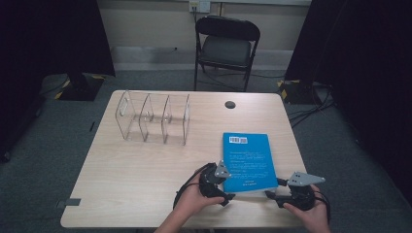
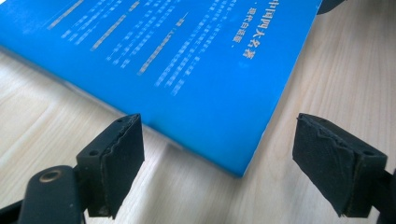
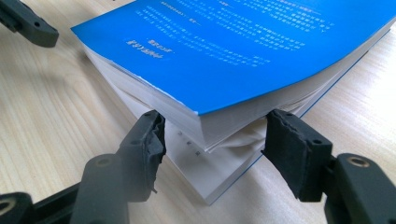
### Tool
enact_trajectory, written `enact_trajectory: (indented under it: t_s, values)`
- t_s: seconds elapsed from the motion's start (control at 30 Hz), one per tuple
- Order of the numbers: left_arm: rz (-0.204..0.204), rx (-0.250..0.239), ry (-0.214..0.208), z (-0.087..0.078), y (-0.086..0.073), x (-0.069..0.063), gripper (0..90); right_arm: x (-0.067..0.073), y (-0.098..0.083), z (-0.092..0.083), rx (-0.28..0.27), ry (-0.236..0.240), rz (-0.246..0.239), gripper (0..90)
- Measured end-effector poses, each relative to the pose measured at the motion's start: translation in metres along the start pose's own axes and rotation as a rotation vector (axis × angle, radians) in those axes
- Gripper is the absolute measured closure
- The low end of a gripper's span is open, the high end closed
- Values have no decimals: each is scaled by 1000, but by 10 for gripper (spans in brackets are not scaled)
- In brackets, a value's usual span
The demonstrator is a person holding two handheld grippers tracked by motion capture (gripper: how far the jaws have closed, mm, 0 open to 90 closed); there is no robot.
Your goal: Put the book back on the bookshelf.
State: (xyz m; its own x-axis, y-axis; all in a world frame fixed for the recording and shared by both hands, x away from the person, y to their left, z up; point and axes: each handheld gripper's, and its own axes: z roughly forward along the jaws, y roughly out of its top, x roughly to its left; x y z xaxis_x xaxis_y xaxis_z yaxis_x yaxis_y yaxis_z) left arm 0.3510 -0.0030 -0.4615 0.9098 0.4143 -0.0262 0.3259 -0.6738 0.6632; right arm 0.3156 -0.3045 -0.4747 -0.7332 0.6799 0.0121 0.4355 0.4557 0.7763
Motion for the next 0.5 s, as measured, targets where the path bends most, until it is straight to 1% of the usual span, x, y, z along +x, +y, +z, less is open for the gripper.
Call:
enact_trajectory:
  t_s: [0.03,0.07,0.1,0.13,0.17,0.2,0.23,0.3,0.33,0.37,0.4,0.43,0.47,0.5]
  values:
    - [7,-4,-1,2,2,-1,163,0,0,0,-1,4,4,384]
    - [11,-18,-3,4,5,-2,161,-1,1,0,4,1,5,384]
    - [18,-3,-4,3,8,-3,163,-1,1,0,3,2,6,384]
    - [19,-22,-11,5,11,-4,163,-1,2,0,5,2,4,385]
    - [26,-27,-12,6,14,-5,163,-1,2,0,3,4,5,385]
    - [30,-36,-26,7,17,-6,162,-1,3,0,2,7,6,385]
    - [43,-27,-23,8,21,-7,163,-1,4,0,2,7,9,385]
    - [52,-50,-30,12,26,-10,176,-2,5,0,-2,5,8,385]
    - [68,-25,-28,12,29,-11,178,-1,6,0,-4,6,10,385]
    - [81,-29,-22,14,31,-11,179,-2,6,-1,-5,10,14,386]
    - [91,-12,-31,15,33,-12,179,-2,7,-1,-7,12,12,386]
    - [81,-35,-37,18,35,-14,183,-2,8,-1,-4,6,15,386]
    - [97,-36,-33,20,36,-14,188,-2,8,-1,-4,7,18,385]
    - [120,-6,-42,19,39,-13,190,-2,8,-1,-4,11,21,386]
